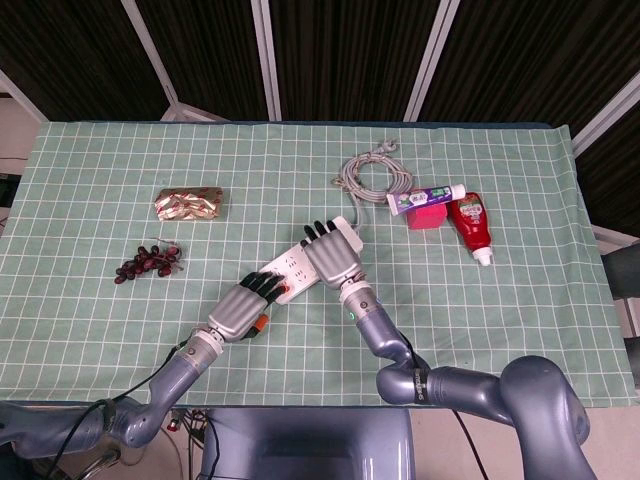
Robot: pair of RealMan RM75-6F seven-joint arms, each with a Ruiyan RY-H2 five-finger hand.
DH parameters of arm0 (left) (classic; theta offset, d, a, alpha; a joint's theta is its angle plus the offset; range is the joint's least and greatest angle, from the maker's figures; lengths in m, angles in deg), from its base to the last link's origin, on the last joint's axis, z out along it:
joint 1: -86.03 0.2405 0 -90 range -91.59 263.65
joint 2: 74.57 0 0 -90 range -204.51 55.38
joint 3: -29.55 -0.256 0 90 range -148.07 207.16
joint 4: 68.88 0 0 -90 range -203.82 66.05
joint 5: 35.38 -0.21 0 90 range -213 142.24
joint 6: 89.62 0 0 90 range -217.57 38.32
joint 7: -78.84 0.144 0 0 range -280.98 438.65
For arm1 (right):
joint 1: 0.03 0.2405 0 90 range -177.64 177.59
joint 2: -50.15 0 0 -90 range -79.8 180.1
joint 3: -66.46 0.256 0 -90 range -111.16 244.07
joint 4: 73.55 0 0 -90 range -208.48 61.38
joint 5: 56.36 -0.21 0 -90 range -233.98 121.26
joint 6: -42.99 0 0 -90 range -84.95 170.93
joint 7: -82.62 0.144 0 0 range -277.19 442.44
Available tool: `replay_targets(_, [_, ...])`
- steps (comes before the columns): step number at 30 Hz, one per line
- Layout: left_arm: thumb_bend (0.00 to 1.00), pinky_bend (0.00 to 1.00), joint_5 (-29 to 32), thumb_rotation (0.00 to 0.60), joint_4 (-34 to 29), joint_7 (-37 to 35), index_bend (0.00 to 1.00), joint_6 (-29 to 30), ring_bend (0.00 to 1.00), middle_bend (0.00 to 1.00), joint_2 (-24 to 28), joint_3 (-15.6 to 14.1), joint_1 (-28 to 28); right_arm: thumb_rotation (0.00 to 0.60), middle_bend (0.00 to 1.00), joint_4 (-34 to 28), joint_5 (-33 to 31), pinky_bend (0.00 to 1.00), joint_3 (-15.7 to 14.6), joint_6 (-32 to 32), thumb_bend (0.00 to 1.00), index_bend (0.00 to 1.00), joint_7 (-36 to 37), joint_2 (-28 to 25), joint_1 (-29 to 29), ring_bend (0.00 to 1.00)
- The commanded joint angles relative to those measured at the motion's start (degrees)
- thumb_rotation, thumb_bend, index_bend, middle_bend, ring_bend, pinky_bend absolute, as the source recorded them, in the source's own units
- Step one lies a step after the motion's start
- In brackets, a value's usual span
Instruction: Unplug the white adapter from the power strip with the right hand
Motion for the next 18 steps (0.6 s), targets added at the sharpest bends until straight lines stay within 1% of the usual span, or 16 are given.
replay_targets(1, [0.52, 0.13, 0.01, 0.600, -0.10, 0.03, 0.19, 0.05, 0.05, 0.11, 0.01, 0.00, 0.02, 0.600, 0.21, -1.11, 0.07, 0.24, 0.30, -0.86, 0.76, 0.61, -0.51, -0.64, -0.27, 0.18])
replay_targets(12, [0.52, 0.13, 0.81, 0.600, -1.08, 0.50, 0.19, 0.90, 0.05, 0.11, 0.35, 0.42, 0.32, 0.600, 0.21, -9.40, 0.11, 0.24, 1.24, -4.77, 0.76, 0.62, -3.57, -5.07, -1.49, 0.18])
replay_targets(15, [0.52, 0.13, 0.54, 0.600, -2.15, 0.04, 0.19, 2.23, 0.05, 0.10, 0.84, 1.20, 0.61, 0.600, 0.21, -11.83, 0.30, 0.24, 1.39, -5.99, 0.76, 0.62, -4.32, -6.51, -1.96, 0.18])
replay_targets(18, [0.50, 0.13, -0.69, 0.600, -3.96, -0.96, 0.19, 4.82, 0.05, 0.10, 1.84, 2.81, 0.97, 0.600, 0.21, -14.82, 0.45, 0.24, 1.34, -7.48, 0.76, 0.61, -5.05, -8.37, -2.80, 0.18])
